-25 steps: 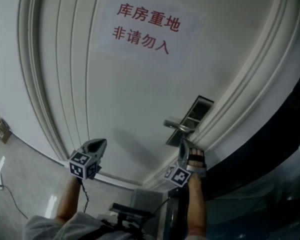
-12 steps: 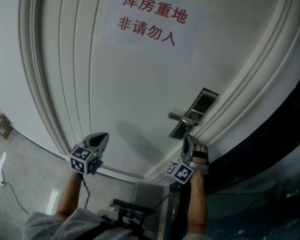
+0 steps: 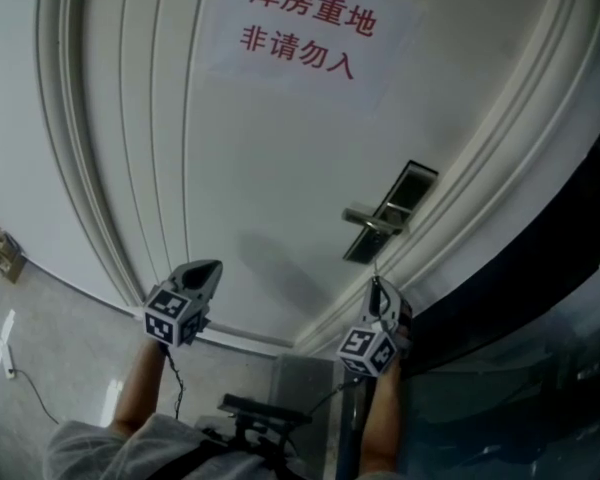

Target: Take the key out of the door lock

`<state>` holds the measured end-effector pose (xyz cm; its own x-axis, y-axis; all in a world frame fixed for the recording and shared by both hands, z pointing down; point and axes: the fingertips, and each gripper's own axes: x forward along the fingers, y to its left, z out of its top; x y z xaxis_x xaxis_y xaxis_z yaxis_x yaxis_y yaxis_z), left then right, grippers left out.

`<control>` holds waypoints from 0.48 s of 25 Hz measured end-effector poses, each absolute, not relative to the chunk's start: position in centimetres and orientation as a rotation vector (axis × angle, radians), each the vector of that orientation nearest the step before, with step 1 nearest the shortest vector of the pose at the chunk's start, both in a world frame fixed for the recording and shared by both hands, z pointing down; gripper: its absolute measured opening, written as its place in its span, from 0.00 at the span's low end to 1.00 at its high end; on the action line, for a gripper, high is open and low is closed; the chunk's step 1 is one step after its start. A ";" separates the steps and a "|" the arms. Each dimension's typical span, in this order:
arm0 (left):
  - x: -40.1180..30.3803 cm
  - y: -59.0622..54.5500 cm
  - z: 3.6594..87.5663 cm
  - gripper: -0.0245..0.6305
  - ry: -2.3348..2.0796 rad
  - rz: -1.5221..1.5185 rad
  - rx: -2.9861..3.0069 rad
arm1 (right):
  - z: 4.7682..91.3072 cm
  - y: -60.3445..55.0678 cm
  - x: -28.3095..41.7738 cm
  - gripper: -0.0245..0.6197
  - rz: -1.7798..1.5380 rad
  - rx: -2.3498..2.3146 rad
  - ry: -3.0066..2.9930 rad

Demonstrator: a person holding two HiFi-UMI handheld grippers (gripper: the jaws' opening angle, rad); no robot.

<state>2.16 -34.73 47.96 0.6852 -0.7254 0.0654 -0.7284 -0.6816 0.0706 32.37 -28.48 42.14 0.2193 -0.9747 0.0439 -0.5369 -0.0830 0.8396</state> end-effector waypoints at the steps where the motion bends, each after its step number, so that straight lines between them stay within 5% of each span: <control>1: 2.1 -34.6 47.9 0.04 -1.206 0.049 2.804 | 42.0 -28.0 32.1 0.07 -0.712 1.754 -1.431; 12: 1.6 -32.6 47.9 0.04 -1.161 0.054 2.862 | 43.2 -24.3 29.4 0.07 -0.321 2.124 -1.767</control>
